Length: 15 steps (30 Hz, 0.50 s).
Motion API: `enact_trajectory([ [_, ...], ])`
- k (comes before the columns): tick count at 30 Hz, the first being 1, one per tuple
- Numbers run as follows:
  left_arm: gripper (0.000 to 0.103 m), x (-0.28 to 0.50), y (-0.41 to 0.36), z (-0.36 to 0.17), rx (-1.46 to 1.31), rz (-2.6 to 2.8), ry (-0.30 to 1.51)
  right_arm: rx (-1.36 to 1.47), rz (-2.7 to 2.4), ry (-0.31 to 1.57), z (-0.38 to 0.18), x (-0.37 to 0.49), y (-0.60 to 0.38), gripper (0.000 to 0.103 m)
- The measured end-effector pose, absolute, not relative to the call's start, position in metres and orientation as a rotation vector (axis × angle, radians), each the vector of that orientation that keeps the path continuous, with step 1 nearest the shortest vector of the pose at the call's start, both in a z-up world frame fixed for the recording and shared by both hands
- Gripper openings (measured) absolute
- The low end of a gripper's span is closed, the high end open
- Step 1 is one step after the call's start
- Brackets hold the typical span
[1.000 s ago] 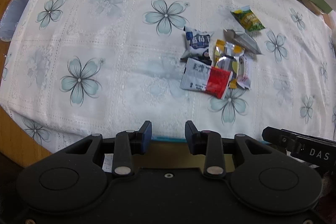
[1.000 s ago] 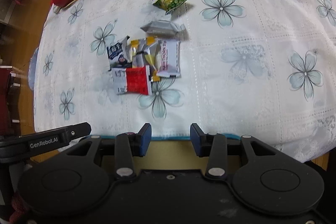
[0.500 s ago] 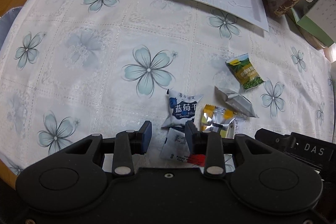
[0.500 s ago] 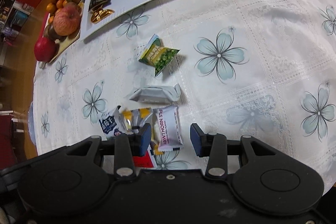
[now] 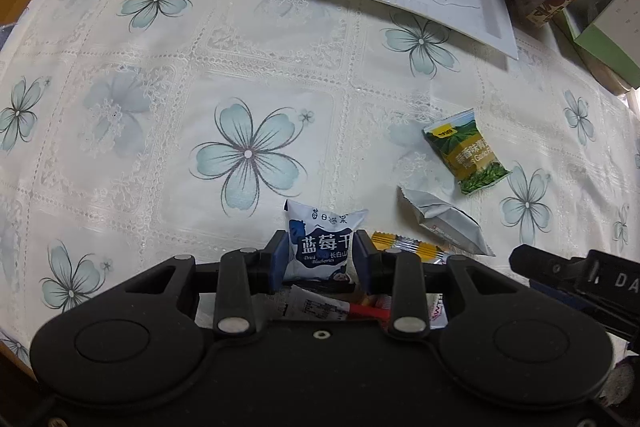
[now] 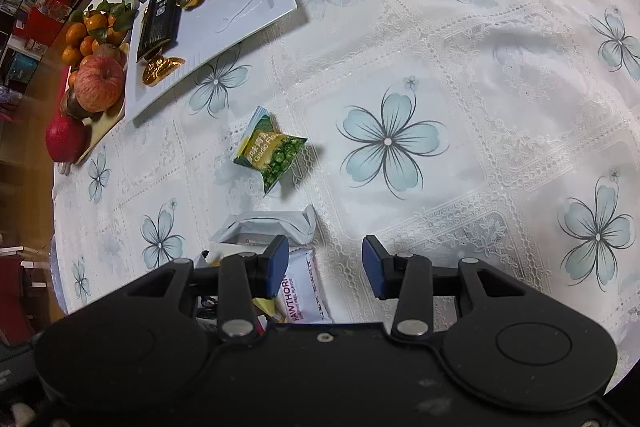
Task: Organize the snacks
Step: 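Close the left tool on the blue-white blueberry bag while the right tool grips the green pea bag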
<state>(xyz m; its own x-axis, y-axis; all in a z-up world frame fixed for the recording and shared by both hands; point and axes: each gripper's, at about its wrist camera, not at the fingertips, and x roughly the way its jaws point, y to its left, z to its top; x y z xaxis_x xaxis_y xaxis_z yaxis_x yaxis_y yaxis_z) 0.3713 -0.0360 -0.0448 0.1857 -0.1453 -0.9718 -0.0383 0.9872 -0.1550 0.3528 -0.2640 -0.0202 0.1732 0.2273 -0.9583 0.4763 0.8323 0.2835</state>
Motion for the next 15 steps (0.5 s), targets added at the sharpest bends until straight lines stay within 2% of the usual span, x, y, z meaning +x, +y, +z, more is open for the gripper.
enact_trajectory([
  [10,0.044,0.378,-0.037,-0.059,-0.154,-0.055,1.416,0.580,-0.186,1.310,-0.017,0.378,-0.260,0.044],
  [15,0.039,0.379,-0.030,-0.062,-0.203,-0.026,1.422,0.577,-0.144,1.261,-0.026,0.392,-0.250,0.046],
])
